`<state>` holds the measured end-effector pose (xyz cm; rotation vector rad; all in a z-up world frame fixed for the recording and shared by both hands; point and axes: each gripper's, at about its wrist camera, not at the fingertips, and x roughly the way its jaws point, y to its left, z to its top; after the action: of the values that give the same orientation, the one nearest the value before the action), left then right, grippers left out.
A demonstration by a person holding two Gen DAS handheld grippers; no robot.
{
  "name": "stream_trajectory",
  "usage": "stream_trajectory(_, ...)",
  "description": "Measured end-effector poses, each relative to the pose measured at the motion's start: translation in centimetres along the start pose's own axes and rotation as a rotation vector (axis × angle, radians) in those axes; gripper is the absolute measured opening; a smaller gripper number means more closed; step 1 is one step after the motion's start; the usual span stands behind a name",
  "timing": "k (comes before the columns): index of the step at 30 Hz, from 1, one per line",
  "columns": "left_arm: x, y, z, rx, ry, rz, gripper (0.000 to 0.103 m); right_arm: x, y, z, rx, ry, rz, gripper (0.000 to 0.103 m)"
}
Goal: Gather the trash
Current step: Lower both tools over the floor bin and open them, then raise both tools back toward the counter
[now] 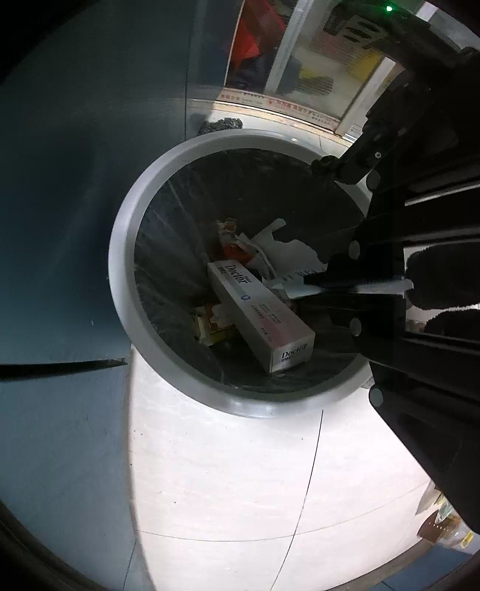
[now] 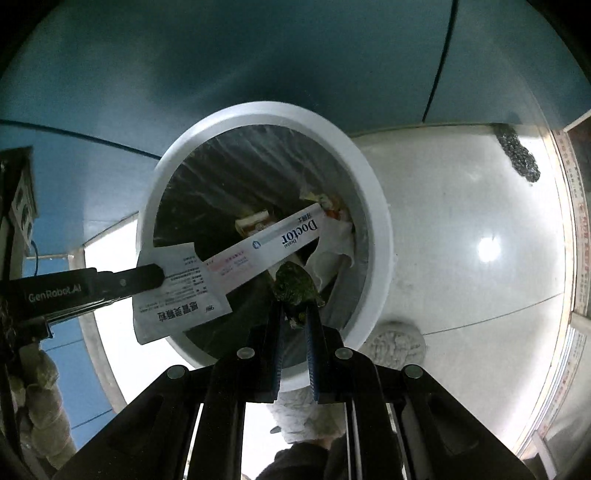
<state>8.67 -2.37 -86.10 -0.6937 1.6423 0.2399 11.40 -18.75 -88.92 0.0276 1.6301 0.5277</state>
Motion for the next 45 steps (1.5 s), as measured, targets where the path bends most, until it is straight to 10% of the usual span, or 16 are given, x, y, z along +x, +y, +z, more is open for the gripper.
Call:
stream_trajectory(4,-0.8,-0.3,-0.4,0.022,-0.011,0.058,0.011,0.1,0.2,0.4,0.001,0.013,-0.023,0.014)
stream_trajectory(6,-1.4,-0.4,-0.6,0.042,-0.040,0.092,0.034,0.2,0.1,0.8,-0.004,0.024,-0.051,0.022)
stream_trajectory(7,-1.7,-0.3,-0.8,0.050,-0.058,0.114,0.065,0.1,0.1,0.8,-0.002,0.027,-0.059,0.027)
stream_trajectory(8,-2.0,-0.3,-0.8,0.052,-0.074,0.130,0.090,0.0,0.1,0.9,-0.003,0.023,-0.072,0.043)
stream_trajectory(13,-2.7,0.5,-1.5,0.073,-0.122,0.209,0.103,-1.0,0.6,1.1,-0.039,-0.006,-0.156,0.089)
stream_trajectory(15,-2.8,0.8,-1.9,0.084,-0.135,0.246,0.103,-1.2,0.8,1.0,-0.053,-0.008,-0.191,0.103)
stream_trajectory(29,-9.8,0.7,-7.5,0.085,-0.165,0.341,0.103,-6.4,2.3,-1.3,-0.061,-0.024,-0.262,0.103)
stream_trajectory(45,-39.6,-6.5,-20.3,0.153,-0.297,0.311,0.103,-38.2,11.7,-8.7,-0.118,-0.094,-0.267,0.103)
